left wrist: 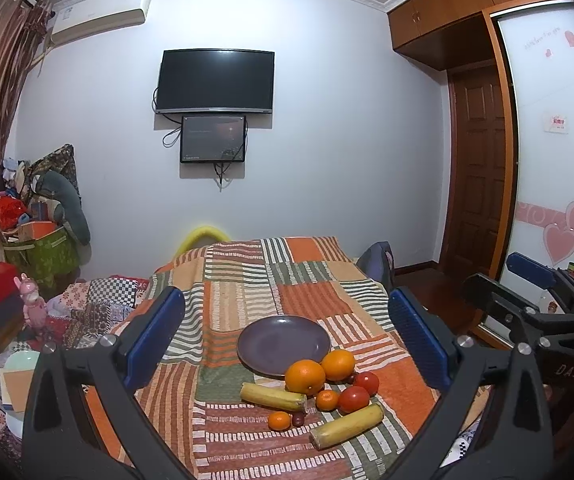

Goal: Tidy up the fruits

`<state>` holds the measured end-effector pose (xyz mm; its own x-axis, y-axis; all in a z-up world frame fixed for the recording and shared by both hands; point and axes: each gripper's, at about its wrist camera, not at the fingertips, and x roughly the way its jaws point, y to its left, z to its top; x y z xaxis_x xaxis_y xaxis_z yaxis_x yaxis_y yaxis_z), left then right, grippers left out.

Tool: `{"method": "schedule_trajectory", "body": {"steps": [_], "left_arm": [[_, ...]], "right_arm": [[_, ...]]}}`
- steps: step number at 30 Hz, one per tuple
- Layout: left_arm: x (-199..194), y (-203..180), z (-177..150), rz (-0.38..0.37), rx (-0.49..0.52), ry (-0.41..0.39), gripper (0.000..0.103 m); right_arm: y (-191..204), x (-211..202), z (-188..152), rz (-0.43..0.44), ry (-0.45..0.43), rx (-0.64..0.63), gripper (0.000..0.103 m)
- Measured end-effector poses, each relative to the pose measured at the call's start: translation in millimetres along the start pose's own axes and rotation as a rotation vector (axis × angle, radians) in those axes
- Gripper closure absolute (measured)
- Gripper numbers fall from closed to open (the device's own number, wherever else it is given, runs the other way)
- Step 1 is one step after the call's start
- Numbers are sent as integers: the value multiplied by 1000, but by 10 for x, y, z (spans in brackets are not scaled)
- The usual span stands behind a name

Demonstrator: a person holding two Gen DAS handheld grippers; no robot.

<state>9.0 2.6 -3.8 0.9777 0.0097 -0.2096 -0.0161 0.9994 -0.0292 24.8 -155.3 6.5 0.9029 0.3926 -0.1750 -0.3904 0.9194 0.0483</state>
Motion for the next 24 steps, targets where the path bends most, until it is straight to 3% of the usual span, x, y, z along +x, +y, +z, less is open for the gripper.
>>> {"method": "schedule_trajectory", "body": {"steps": [24], "left_arm": [[34, 32, -14, -1, -1, 5, 0]], "right_arm": [[32, -17, 21, 3, -9, -15, 0]]}}
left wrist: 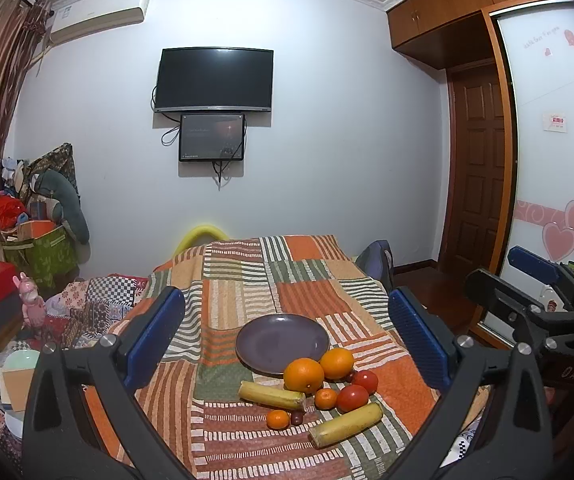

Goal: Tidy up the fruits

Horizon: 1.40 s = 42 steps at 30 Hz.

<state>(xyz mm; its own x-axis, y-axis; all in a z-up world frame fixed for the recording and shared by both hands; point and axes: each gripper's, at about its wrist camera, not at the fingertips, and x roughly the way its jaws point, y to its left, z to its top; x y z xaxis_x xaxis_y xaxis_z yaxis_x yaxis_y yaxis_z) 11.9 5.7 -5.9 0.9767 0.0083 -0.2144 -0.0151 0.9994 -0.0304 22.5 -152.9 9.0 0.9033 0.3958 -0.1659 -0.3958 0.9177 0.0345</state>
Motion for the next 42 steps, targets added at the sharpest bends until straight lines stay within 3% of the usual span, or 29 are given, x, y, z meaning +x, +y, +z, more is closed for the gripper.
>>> {"method": "schedule_trajectory", "body": {"steps": [31, 35, 38, 42], "left_arm": [[89, 24, -27, -5, -3, 21, 0], [221, 49, -57, -15, -12, 55, 12], [379, 59, -106, -14, 0, 94, 15], [667, 91, -214, -36, 4, 167, 22]], "right_arm": [[-31, 87, -71, 13, 23, 10, 0], [-91, 187, -120, 18, 56, 26, 2], [-135, 271, -175, 14, 85, 29, 13], [-231, 438, -275, 4, 132, 23, 19]]}}
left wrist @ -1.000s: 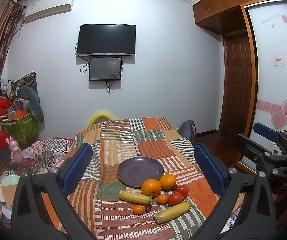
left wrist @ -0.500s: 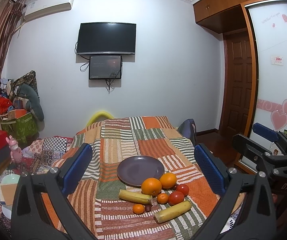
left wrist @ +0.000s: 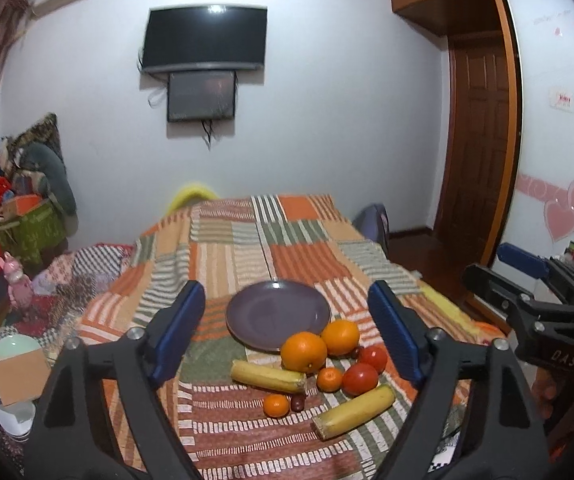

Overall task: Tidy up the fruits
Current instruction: 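Grasp a large orange with the right tool while the left tool grasps another orange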

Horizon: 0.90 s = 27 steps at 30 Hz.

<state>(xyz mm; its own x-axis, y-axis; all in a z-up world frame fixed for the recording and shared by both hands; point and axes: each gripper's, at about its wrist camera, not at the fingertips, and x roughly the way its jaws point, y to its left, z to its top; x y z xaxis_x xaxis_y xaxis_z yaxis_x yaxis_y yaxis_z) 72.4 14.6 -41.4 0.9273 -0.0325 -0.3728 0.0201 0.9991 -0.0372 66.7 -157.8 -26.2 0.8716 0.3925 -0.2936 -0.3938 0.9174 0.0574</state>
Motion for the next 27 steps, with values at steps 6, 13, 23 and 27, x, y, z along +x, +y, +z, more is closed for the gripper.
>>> {"method": "schedule_trajectory", "body": {"steps": [6, 13, 23, 27], "left_arm": [[590, 58, -123, -17, 0, 142, 27], [1310, 63, -321, -71, -19, 318, 27], [2118, -103, -718, -110, -19, 510, 27], [2305, -125, -826, -119, -36, 553, 27]], "right_arm": [[-189, 290, -136, -9, 91, -14, 22], [-364, 704, -319, 28, 244, -8, 22], [-511, 1245, -626, 64, 420, -15, 22], [-531, 1387, -688, 96, 463, 2, 22]]}}
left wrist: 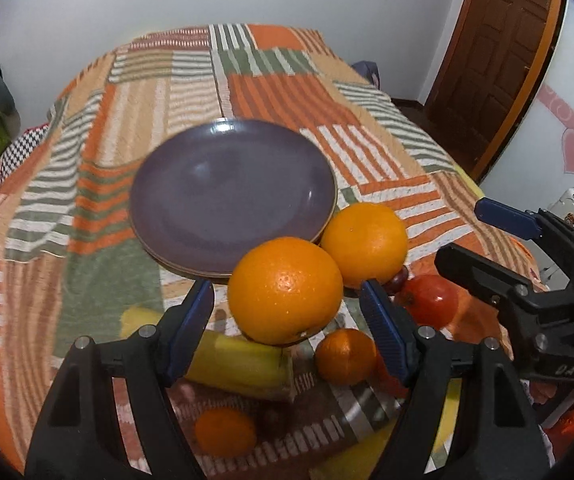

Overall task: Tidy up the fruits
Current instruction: 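Grasp a large orange with the right tool while the left tool grasps another orange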

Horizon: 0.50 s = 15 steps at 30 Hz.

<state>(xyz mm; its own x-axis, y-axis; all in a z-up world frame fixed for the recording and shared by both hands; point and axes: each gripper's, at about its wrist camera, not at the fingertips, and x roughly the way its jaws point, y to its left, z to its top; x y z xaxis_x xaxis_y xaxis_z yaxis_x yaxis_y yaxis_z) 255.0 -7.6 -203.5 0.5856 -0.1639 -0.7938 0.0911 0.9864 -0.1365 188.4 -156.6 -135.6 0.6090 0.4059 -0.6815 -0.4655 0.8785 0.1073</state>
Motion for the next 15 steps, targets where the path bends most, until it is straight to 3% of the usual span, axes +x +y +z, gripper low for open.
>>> {"method": "schedule_trajectory", "body": {"steps": [4, 6, 15], "left_arm": [[176, 36, 11, -13, -14, 26, 28], [230, 44, 9, -18, -19, 30, 33], [113, 237, 5, -63, -82, 0, 34]], "right_arm": [[-44, 116, 20, 24, 23, 12, 22], [-56, 162, 33, 39, 31, 16, 23], [-57, 390, 96, 80, 68, 25, 23]]}}
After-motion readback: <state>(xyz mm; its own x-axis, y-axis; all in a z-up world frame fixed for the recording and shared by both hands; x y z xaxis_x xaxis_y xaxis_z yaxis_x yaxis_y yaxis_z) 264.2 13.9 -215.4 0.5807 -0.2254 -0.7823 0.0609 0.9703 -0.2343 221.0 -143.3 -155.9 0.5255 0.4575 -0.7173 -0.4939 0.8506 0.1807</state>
